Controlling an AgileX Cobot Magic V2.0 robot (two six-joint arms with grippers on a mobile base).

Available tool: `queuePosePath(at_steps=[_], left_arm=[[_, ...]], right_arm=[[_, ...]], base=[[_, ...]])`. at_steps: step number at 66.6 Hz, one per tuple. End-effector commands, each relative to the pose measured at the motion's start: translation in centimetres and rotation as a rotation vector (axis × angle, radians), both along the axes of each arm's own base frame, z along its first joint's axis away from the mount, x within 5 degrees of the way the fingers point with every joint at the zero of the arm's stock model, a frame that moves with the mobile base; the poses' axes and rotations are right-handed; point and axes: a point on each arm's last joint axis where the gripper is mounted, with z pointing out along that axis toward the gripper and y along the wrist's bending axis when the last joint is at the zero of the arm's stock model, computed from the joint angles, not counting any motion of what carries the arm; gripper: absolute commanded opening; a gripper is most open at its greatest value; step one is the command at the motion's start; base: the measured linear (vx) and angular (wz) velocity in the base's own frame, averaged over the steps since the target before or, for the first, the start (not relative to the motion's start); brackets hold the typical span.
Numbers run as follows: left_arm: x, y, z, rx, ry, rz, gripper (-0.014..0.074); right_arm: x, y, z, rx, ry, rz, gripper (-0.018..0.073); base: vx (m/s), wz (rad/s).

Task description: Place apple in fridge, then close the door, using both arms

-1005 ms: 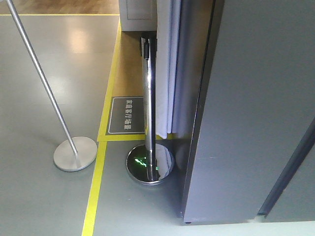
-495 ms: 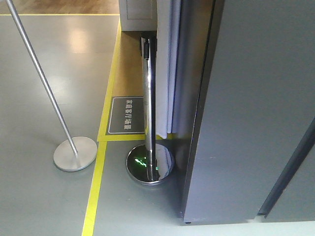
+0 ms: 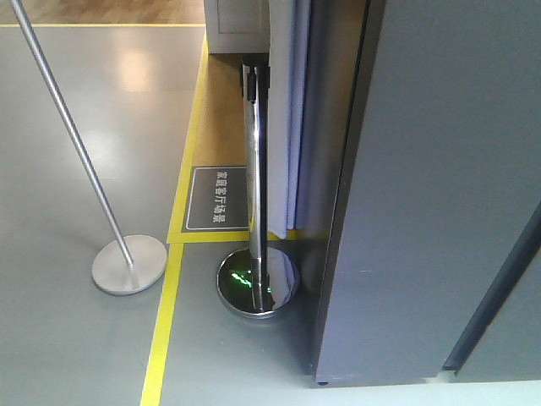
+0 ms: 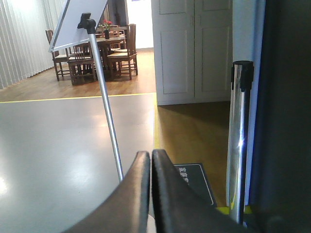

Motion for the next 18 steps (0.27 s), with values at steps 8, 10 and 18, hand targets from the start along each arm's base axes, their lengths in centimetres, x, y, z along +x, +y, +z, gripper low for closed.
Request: queuePosePath(at_steps=[8,10,18], left_arm=[[-0.07,-0.02,0.21,-0.006,-0.072,-0.002,-0.0008],[-0.07,-0.02,0.21,-0.006,-0.072,-0.002,-0.0008],[-0.07,-0.02,0.21,-0.006,-0.072,-0.002,-0.0008]], right_arm=[[-0.06,0.1,0.39,-0.011,-0.071,0.007,-0.0003],[-0.06,0.1,0.39,-0.011,-0.071,0.007,-0.0003],[-0.06,0.1,0.39,-0.011,-0.071,0.007,-0.0003]], base=[[0.0,0.0],[0.0,0.0],[0.0,0.0]])
